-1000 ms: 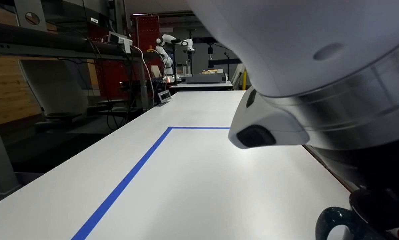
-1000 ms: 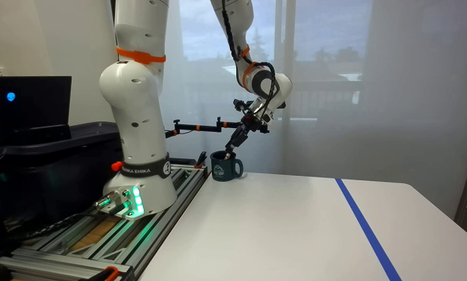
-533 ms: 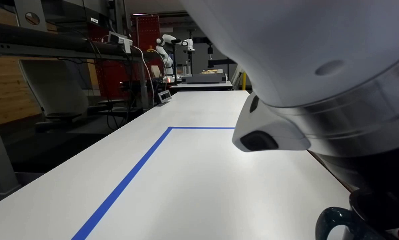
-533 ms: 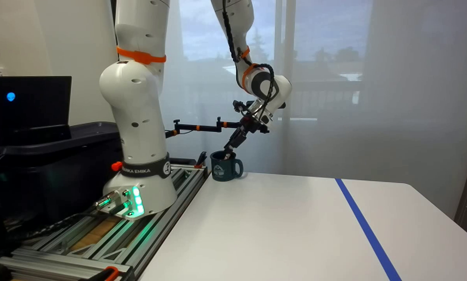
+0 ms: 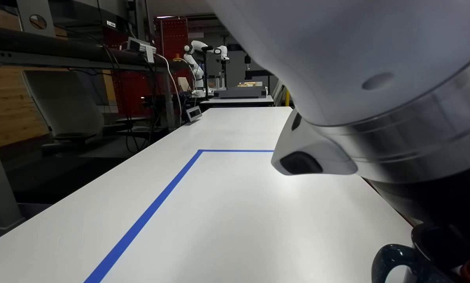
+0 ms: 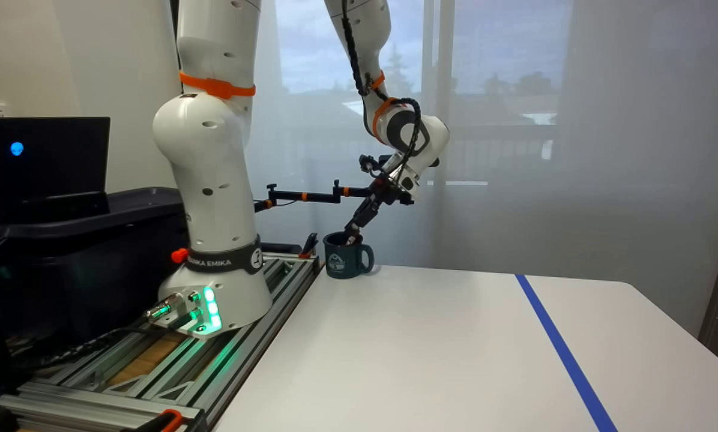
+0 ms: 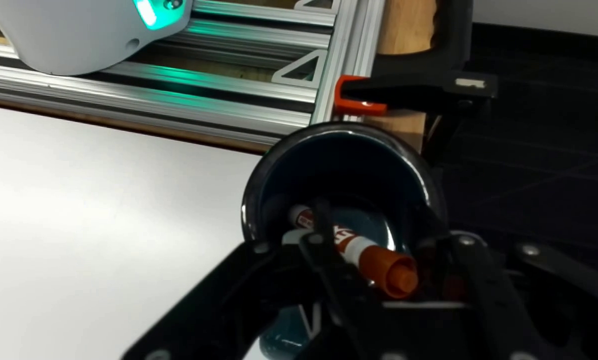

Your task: Remove the marker from the cup and place it on the table

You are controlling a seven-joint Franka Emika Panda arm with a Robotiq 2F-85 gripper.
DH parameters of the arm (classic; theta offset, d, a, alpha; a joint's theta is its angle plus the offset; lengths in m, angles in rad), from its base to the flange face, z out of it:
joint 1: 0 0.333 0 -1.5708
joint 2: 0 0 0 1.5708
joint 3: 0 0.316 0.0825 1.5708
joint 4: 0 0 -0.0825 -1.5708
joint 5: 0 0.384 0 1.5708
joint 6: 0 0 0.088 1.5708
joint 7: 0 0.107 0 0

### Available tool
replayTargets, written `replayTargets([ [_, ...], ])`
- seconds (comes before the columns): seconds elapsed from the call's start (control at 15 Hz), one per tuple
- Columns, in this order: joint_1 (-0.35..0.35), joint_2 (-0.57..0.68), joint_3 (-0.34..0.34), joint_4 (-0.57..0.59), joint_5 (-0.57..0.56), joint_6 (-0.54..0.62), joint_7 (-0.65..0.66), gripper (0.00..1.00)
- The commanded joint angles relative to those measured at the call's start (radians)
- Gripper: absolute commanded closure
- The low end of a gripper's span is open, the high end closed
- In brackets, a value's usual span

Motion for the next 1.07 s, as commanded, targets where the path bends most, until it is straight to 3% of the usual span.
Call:
replayTargets([
  [0.0,0.005,-0.029,-0.008,-0.018,0.012,0.007,0.011,0.55],
  [0.2,-0.003,-0.033,-0.021,-0.019,0.000,0.012,0.001,0.53],
  [1.0,-0.022,-0.028,-0.056,-0.017,-0.022,0.036,-0.031,0.62],
])
